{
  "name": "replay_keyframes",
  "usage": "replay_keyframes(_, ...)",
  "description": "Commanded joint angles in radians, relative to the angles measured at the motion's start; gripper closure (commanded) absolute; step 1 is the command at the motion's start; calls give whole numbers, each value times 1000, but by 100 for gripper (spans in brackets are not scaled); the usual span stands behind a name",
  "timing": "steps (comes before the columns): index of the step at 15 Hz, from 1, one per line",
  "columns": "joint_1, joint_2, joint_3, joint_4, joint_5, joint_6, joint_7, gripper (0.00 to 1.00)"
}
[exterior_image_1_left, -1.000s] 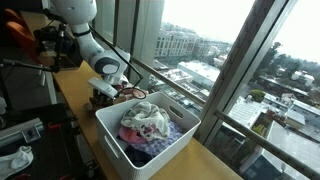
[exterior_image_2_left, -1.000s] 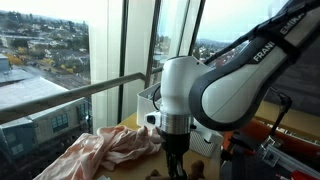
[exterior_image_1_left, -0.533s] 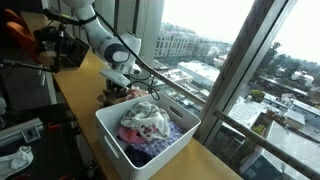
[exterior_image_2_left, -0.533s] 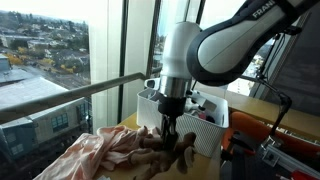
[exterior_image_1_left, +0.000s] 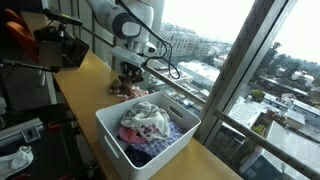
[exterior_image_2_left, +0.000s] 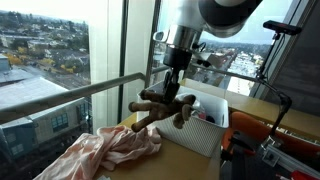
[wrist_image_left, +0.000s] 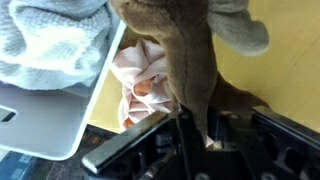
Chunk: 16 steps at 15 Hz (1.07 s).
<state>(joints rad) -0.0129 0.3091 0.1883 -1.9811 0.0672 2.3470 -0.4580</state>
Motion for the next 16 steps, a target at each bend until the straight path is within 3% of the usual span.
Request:
replay_keyframes(1, -27, -99, -47, 21, 1, -57, -25, 97)
replay_keyframes(8, -73, -113, -166, 33, -44, -30, -10, 97)
replay_keyframes(16, -142, 116, -225, -38, -58, 79, -5, 97)
